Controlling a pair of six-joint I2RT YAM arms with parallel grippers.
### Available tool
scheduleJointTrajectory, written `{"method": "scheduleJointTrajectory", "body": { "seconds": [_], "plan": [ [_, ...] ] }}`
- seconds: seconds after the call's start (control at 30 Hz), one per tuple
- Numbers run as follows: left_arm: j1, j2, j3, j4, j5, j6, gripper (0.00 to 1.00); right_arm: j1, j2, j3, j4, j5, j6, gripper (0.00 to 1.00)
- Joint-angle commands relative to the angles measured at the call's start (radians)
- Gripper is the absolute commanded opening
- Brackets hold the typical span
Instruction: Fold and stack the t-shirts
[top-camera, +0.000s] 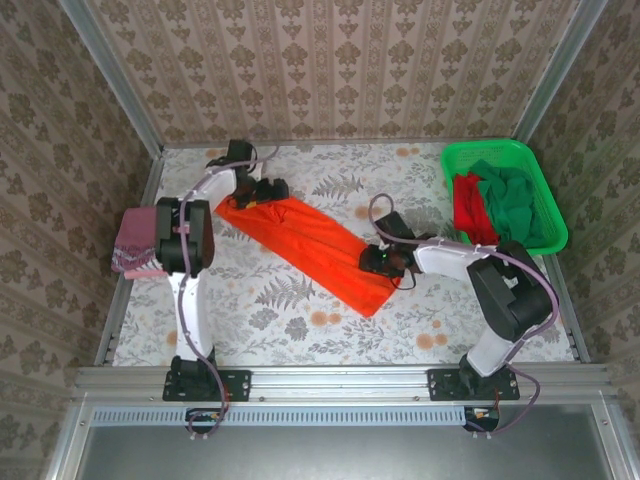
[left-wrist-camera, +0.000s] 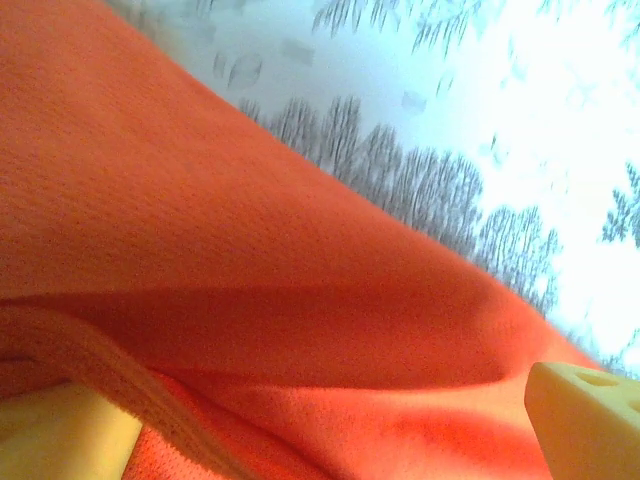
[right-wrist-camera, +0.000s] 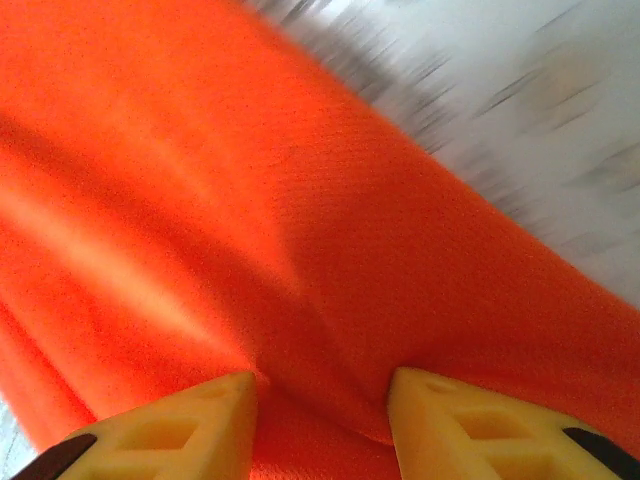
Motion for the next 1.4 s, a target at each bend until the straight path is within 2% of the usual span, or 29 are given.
{"method": "scheduleJointTrajectory", "body": {
  "seconds": [0.0, 0.17, 0.33, 0.5, 0.67, 0.83, 1.03, 1.2, 1.37],
  "plan": [
    [0.013, 0.150, 0.139, -0.144, 0.024, 0.066, 1.00, 0.112, 0.044, -0.013, -0.076, -0.089, 0.051, 0.43],
    [-0.028, 0.293, 0.367, -0.208, 0.084, 0.053, 1.00, 0.206, 0.103, 0.123, -0.063, -0.132, 0.017, 0.45],
    [-0.059, 0.294, 0.445, -0.201, 0.097, 0.051, 1.00, 0.197, 0.036, 0.182, -0.081, -0.079, -0.058, 0.49],
    [-0.046, 0.201, 0.449, -0.163, 0.147, 0.032, 1.00, 0.099, -0.052, 0.187, -0.064, 0.001, -0.122, 0.57],
    [-0.030, 0.034, 0.398, -0.140, 0.168, 0.034, 1.00, -0.026, -0.045, 0.204, 0.018, 0.011, -0.136, 0.59],
    [-0.011, -0.226, 0.142, -0.020, 0.109, 0.020, 1.00, -0.096, 0.111, 0.360, 0.028, -0.004, -0.178, 0.60],
    [-0.026, -0.618, -0.401, 0.233, 0.049, -0.037, 1.00, -0.119, 0.400, 0.667, 0.013, -0.089, -0.186, 0.58],
    [-0.103, -0.910, -0.809, 0.336, -0.017, -0.059, 1.00, -0.120, 0.629, 0.943, -0.031, -0.166, -0.166, 0.57],
    [-0.201, -1.165, -1.083, 0.360, -0.110, -0.107, 1.00, -0.122, 0.824, 1.214, -0.117, -0.203, -0.149, 0.56]
  ]
}}
